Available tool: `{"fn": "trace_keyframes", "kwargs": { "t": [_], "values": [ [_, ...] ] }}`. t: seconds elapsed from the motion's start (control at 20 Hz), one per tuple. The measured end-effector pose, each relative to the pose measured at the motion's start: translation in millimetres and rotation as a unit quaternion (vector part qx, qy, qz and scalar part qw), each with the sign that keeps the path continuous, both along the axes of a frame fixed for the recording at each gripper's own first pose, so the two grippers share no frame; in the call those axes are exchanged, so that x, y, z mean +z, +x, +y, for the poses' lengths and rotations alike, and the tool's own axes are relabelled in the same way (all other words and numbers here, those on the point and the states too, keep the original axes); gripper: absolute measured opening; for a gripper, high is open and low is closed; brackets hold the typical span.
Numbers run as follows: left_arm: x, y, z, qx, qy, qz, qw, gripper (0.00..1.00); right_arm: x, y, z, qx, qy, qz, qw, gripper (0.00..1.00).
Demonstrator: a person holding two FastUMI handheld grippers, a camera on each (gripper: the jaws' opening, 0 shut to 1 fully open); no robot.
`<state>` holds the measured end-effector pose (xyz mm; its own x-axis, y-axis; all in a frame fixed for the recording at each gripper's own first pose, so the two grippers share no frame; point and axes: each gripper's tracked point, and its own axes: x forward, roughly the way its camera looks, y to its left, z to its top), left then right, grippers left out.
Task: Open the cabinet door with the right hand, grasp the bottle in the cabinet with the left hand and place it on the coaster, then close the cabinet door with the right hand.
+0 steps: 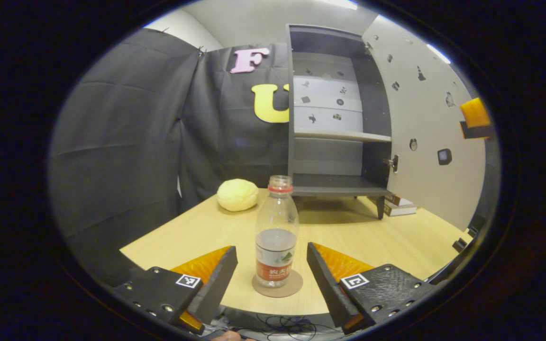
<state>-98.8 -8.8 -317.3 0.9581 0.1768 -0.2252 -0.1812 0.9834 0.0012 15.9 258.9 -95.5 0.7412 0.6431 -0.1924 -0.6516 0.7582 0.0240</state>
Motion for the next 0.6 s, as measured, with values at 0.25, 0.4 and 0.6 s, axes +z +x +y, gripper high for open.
{"fn": "trace_keyframes", "kwargs": {
  "t": [0.25, 0.4, 0.6],
  "values": [
    [97, -21, -6, 0.017, 0.012, -0.034, 0.999, 0.91, 34, -19, -10, 0.038, 0.019, -0.015, 0.999, 0.99],
    [151, -16, -10, 0.016, 0.018, -0.061, 0.998, 0.91, 54, -25, -19, 0.04, 0.031, -0.027, 0.998, 0.99],
    [198, 6, -17, -0.007, 0.007, -0.086, 0.996, 0.89, 78, -24, -24, 0.013, 0.039, -0.036, 0.998, 0.98]
  ]
}}
